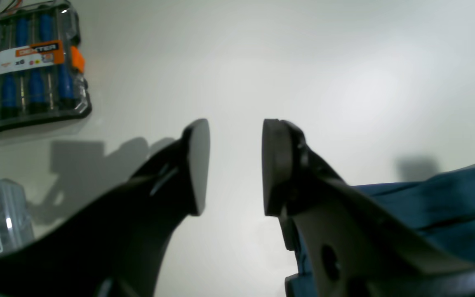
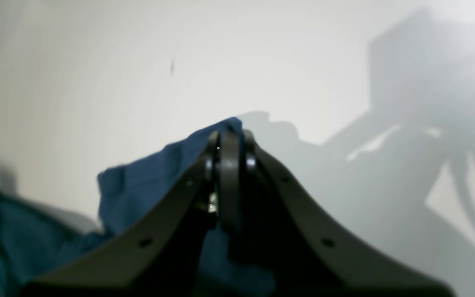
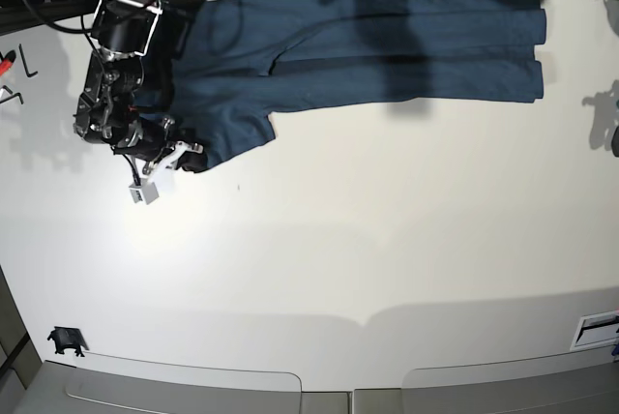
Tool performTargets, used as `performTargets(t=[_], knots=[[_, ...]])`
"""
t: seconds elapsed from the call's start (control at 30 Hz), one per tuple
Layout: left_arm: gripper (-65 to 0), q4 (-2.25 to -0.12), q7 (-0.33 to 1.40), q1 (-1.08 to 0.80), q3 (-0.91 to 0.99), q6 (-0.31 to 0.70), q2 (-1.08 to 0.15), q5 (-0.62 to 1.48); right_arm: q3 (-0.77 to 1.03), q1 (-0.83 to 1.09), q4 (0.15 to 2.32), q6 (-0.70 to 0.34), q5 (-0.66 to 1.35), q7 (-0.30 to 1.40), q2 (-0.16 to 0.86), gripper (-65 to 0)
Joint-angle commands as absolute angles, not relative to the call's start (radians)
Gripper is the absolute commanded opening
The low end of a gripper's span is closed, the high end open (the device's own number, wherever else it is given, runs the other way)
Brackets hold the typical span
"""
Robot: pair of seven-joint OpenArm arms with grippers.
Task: Fold the T-shirt properly
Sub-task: 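Grasp the sleeve with the right gripper and tuck it onto the body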
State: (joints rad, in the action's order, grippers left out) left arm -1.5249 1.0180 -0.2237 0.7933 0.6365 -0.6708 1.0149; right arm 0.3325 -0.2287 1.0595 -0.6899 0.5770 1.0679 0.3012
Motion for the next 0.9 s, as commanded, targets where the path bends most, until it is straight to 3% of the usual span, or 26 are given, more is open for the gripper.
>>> performTargets(t=[0.0, 0.2, 0.47, 0.87], knots=[[-45.4, -1.538, 0.994, -0.216, 0.804, 0.641, -0.699, 1.026, 0.338, -0.245, 1.106, -0.698, 0.619, 1.072, 0.316, -65.0], [-45.4, -1.538, 0.994, -0.216, 0.804, 0.641, -0.699, 1.022, 0.354, -0.142, 1.36, -0.698, 0.767, 1.176, 0.312, -65.0], [-45.4, -1.538, 0.994, -0.216, 0.804, 0.641, -0.698, 1.022, 0.354, 0.149, 1.721, -0.698, 0.999, 1.311, 0.286, -65.0], [-45.4, -1.538, 0.994, -0.216, 0.804, 0.641, -0.698, 1.022, 0.353, 0.45, 1.931, -0.698, 1.032, 1.318, 0.249, -65.0]])
